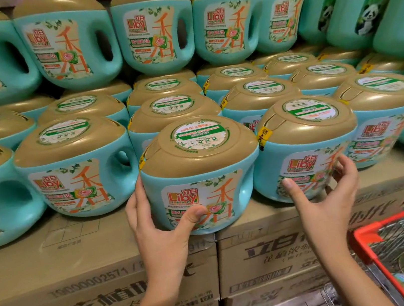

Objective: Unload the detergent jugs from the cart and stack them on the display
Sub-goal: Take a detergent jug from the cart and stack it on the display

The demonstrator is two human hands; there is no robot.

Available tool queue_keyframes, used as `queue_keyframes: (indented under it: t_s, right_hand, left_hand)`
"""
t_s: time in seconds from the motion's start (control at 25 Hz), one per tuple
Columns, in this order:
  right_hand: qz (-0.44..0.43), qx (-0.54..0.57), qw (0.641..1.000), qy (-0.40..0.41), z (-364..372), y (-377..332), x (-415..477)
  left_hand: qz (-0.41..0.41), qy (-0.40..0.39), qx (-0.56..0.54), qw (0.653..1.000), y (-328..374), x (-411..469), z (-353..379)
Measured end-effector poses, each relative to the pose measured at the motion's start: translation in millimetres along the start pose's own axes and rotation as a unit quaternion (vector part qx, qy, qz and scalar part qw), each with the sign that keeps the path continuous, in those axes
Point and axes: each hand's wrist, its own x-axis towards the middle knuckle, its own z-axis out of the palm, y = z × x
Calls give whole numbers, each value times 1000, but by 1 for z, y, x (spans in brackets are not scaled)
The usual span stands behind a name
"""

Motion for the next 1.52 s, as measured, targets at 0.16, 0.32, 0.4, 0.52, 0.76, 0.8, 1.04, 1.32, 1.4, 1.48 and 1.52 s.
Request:
queue_keyframes:
  t_s: [0.16, 0.32, 0.4, 0.52, 0.76, 0.8, 1.04, 1.32, 1.4, 1.48, 1.52]
  right_hand:
    - [-9, -29, 999, 24, 4, 1, -3]
    - [-3, -19, 1000, 4, 1, -3, -1]
    - [-1, -16, 1000, -18, -7, -3, -1]
    - [-20, -13, 999, -29, -21, -3, -6]
    - [-41, -11, 998, -39, -73, 7, -44]
    - [-29, -10, 998, -54, -84, 10, -55]
    - [167, -83, 961, -202, -180, 28, -142]
    - [320, -80, 930, -162, -311, 37, -231]
    - [329, -88, 929, -142, -349, 42, -243]
    - [339, -81, 928, -134, -386, 48, -249]
    - [341, -77, 928, -133, -403, 50, -248]
  left_hand:
    - [-19, 18, -74, 997, 4, -6, 2]
    - [-24, 24, -64, 997, 8, -13, 3]
    - [-40, 37, -49, 997, 10, -18, 3]
    - [-3, 109, -16, 994, 12, -32, -3]
    - [7, 26, -65, 997, 13, -94, -6]
    - [-14, -7, -65, 998, 11, -108, -5]
    - [-181, -228, -28, 956, -18, -185, -14]
    - [-240, -385, 54, 889, -29, -284, -19]
    - [-249, -417, 63, 872, -26, -310, -7]
    - [-248, -433, 76, 863, -21, -334, 10]
    - [-240, -436, 79, 864, -16, -345, 22]
